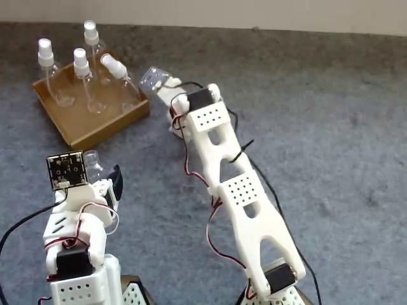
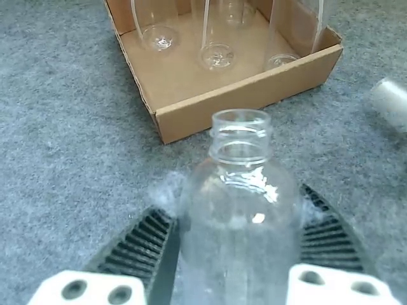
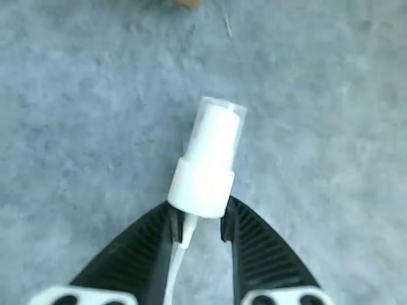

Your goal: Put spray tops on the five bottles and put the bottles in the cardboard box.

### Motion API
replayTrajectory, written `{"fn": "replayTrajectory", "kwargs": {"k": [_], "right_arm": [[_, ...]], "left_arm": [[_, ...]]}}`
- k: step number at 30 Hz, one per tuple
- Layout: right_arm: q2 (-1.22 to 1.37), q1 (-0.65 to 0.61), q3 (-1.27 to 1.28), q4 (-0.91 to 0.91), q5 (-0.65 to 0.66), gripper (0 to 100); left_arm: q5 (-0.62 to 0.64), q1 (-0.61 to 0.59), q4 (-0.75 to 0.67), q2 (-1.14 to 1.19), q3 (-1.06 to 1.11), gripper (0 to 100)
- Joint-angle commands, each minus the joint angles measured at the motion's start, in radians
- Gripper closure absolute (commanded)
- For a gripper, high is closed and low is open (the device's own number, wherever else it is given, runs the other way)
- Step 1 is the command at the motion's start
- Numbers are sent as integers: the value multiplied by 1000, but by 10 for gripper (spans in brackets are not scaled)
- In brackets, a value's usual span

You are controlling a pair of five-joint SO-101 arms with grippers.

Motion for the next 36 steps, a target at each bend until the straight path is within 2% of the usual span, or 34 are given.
{"fn": "replayTrajectory", "kwargs": {"k": [1, 10, 17, 36], "right_arm": [[-193, 41, -104, 82, 6, 946], [-377, 65, -104, 101, 6, 946], [-509, 101, -99, 101, -110, 946], [-522, 35, -94, 97, -106, 945]], "left_arm": [[8, 15, -28, -12, -5, 859], [8, 15, -29, -12, 2, 859], [8, 15, -120, -12, 50, 859], [9, 7, -120, -12, 42, 859]]}}
